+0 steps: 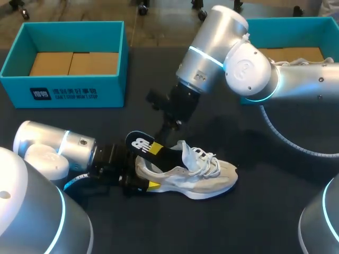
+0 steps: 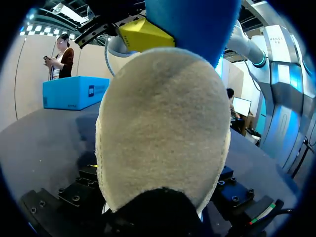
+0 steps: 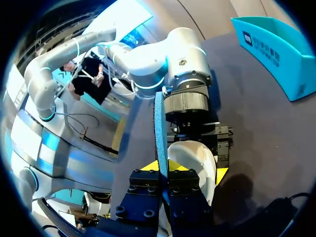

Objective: Take the shoe out of the shoebox, open the shoe tongue, remove and reinsert the insole, then place the shoe into the shoebox

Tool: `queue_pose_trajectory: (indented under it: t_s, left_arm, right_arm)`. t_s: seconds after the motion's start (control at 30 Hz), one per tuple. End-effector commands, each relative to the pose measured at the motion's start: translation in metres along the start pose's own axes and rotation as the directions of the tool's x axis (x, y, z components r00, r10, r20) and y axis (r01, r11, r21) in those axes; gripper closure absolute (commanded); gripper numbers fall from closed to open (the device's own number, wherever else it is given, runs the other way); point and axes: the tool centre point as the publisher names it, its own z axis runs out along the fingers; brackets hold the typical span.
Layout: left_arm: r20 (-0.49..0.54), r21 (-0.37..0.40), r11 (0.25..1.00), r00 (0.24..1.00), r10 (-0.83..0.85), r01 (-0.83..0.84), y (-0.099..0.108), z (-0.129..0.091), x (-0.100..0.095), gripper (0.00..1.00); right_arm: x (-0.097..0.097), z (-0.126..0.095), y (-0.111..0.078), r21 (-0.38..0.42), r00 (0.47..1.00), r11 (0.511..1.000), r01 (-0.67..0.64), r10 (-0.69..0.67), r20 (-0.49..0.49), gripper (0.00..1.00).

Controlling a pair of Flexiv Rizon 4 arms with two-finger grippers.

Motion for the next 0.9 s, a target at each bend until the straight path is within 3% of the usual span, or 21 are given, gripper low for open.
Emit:
queue_pose_trajectory:
  t_s: [0.03,0.1,0.23,0.3,0.43,0.53,0.9]
  left_arm:
    - [0.001,-0.001,1.0,1.0,-0.001,0.001,0.002,0.002,-0.002,1.0]
    - [0.001,-0.001,1.0,1.0,-0.001,0.001,0.002,0.002,-0.002,1.0]
    - [0.001,-0.001,1.0,1.0,-0.001,0.001,0.002,0.002,-0.002,1.0]
    - [0.001,-0.001,1.0,1.0,-0.001,0.001,0.002,0.002,-0.002,1.0]
    - [0.001,-0.001,1.0,1.0,-0.001,0.001,0.002,0.002,-0.002,1.0]
    - [0.001,-0.001,1.0,1.0,-0.001,0.001,0.002,0.002,-0.002,1.0]
    - [0.001,-0.001,1.0,1.0,-0.001,0.001,0.002,0.002,-0.002,1.0]
  right_arm:
    - [0.001,0.0,0.0,0.0,1.0,1.0,0.0,0.0,0.003,1.0]
    - [0.001,0.0,0.0,0.0,1.0,1.0,0.0,0.0,0.003,1.0]
    - [-0.01,-0.004,0.035,-0.043,0.999,0.998,0.044,-0.044,-0.006,1.0]
    - [-0.005,-0.017,0.049,-0.074,0.998,0.995,0.066,-0.065,0.009,1.0]
    - [0.005,-0.037,0.061,-0.146,0.996,0.986,0.084,-0.081,0.027,1.0]
    - [0.015,-0.064,0.072,-0.267,0.998,0.962,0.064,-0.066,0.0,1.0]
    - [0.015,-0.064,0.072,-0.267,0.998,0.962,0.064,-0.066,0.0,1.0]
